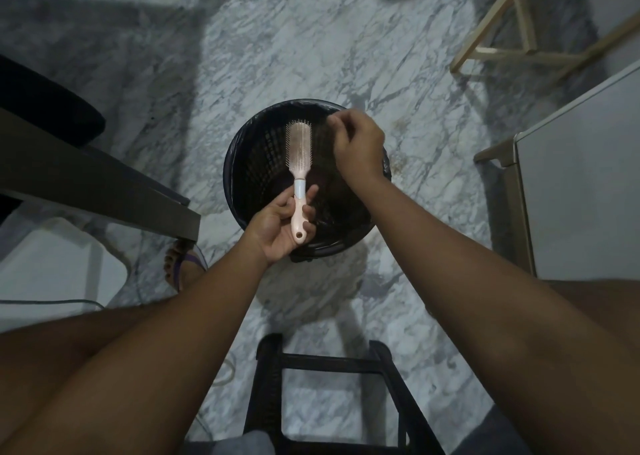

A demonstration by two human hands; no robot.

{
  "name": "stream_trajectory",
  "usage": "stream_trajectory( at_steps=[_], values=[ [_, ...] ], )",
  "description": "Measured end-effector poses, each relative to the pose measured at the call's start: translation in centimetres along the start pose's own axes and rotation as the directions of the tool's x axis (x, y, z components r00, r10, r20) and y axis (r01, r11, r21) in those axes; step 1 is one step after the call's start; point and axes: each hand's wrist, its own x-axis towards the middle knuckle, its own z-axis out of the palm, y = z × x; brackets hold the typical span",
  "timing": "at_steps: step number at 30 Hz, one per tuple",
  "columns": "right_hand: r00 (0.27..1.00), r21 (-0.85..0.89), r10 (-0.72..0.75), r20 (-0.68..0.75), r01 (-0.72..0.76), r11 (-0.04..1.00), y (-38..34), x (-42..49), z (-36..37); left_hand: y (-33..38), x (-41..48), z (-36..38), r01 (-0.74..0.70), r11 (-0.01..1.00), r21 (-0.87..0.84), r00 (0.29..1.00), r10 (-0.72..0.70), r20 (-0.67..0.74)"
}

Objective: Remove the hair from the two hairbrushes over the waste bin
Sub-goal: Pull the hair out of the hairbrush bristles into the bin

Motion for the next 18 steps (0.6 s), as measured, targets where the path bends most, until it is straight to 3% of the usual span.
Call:
stream_trajectory(
  at_steps=[2, 5, 8, 11, 13, 16, 18],
  values=[
    [0.996, 0.010, 0.050, -0.076, -0.049, 0.999, 0.7, -0.1, -0.4, 0.2, -0.2, -0.2, -0.012, 1.000, 0.005, 1.000, 0.012, 0.004],
    [0.979, -0.050, 0.187, -0.078, -0.192, 0.980, 2.8, -0.8, -0.6, 0.6, -0.4, -0.7, -0.031, 0.999, 0.011, 0.999, 0.031, 0.018],
    [0.923, -0.254, 0.376, 0.078, -0.346, 0.903, 5.1, -1.6, -1.0, 0.9, -0.6, -0.9, -0.037, 0.999, 0.003, 0.999, 0.037, 0.036],
    [0.830, -0.454, 0.501, 0.246, -0.358, 0.816, 5.0, -2.1, -1.3, 0.8, -0.8, -1.0, -0.033, 0.999, 0.020, 0.999, 0.032, 0.032],
    [0.874, -0.380, 0.412, 0.259, -0.300, 0.875, 3.8, -2.1, -0.8, 0.6, -0.8, -1.0, -0.034, 0.999, 0.033, 0.999, 0.034, 0.019],
    [0.953, -0.109, 0.175, 0.248, -0.152, 0.982, 1.6, -1.8, 0.2, 0.3, -0.9, -0.9, -0.019, 0.999, 0.049, 1.000, 0.020, -0.002],
    [0.947, -0.091, 0.053, 0.317, -0.025, 0.996, 0.4, -1.2, 0.7, 0.1, -0.9, -0.8, -0.005, 0.997, 0.071, 1.000, 0.006, -0.014]
  ],
)
